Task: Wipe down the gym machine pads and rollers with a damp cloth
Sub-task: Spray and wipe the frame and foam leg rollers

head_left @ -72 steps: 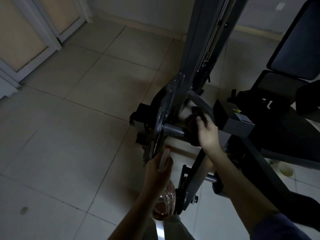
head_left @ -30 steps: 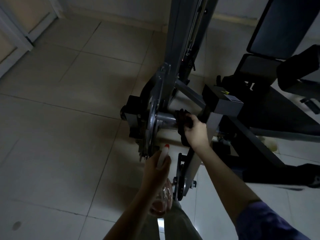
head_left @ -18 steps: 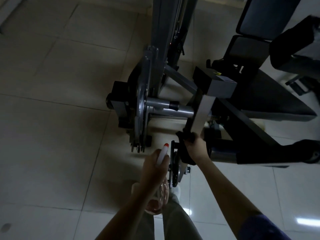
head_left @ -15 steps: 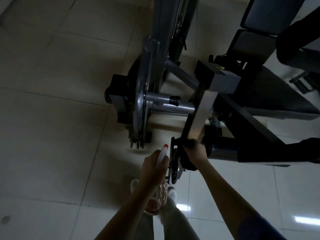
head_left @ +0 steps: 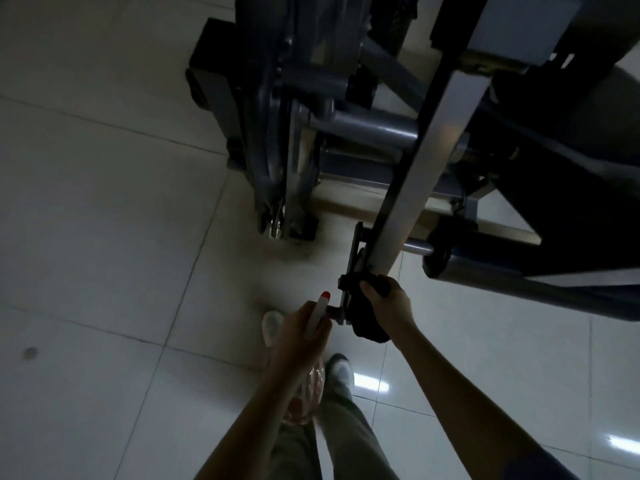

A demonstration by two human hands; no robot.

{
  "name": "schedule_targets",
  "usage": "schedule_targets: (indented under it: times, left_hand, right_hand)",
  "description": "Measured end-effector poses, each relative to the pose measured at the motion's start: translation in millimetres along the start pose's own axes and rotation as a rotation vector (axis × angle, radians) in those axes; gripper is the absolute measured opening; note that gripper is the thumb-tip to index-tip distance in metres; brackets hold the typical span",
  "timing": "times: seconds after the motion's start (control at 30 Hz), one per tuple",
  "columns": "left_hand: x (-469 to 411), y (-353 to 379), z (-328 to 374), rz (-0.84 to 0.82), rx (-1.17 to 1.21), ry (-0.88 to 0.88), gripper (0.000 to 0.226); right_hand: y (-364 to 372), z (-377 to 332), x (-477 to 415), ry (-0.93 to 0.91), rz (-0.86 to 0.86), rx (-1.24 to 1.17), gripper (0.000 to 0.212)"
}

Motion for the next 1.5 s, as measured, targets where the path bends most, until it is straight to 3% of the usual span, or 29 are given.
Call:
schedule_targets:
  times: [0.07,0.2,0.3,0.47,0.6,0.7,0.8,1.03,1.17,1.27,1.4,1.5]
  left_hand:
    - [6.4,11.4,-19.1,-0.016,-0.012,-0.058,0.024]
    - [16.5,36.7,-55.9,-0.101,0.004,-0.198,0.008]
    - [15.6,46.0,-76.0,-0.116,0.050,-0.249,0.032]
    - [8.0,59.2,-116.3,-0.112,0.072,-0.294,0.035]
    - [1.8,72.2,-144.0,-0.134,0.007,-0.333,0.010]
    - [-2.5,75.6,-157.3,-0.114,0.092,-0.308,0.034]
    - [-2.8,84.4,-162.8,-0.157,0.038,-0.295,0.015]
    - [10.6,79.8,-185.2,0.056,0.277,-0.395,0.012]
    - [11.8,74.8,-190.4,0.075,0.293,-0.374,0.009]
    - [11.7,65.5,-195.1,0.142,0.392,-0.390,0.023]
    - [12.5,64.3,-198.1,0.151,0.408,-0.435,0.007]
    - [12.4,62.4,-202.7,0.158,0.399,-0.423,0.014]
  right_hand:
    - [4.4,6.2,1.5,-0.018,0.007,-0.005,0.037]
    - [9.7,16.4,3.2,-0.036,0.050,-0.079,0.035]
    - [14.5,23.9,0.1,-0.045,0.087,-0.119,0.033]
    - [18.9,32.0,-9.2,-0.073,0.123,-0.141,0.037]
    - [19.3,30.9,-8.6,-0.185,0.152,-0.036,0.034]
    - [28.2,24.8,-3.8,-0.313,0.138,0.084,0.035]
    - [40.5,16.4,-1.6,-0.415,0.103,0.144,0.033]
    - [62.4,9.6,-13.0,-0.456,0.083,0.222,0.037]
    - [65.5,7.9,-16.1,-0.453,0.079,0.183,0.036]
    - [68.8,10.2,-17.5,-0.453,0.071,0.199,0.038]
    - [79.0,12.6,-18.8,-0.486,0.047,0.297,0.042]
    - [94.5,12.0,-15.5,-0.549,-0.012,0.371,0.046]
Point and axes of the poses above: each hand's wrist, its own x-axis away from the middle knuckle, its own y-axis out of the palm, z = x × y, the point moved 9 cm from there along -x, towards the middle knuckle, and after that the axes turned 1 degree about y, right-handed, at the moved point
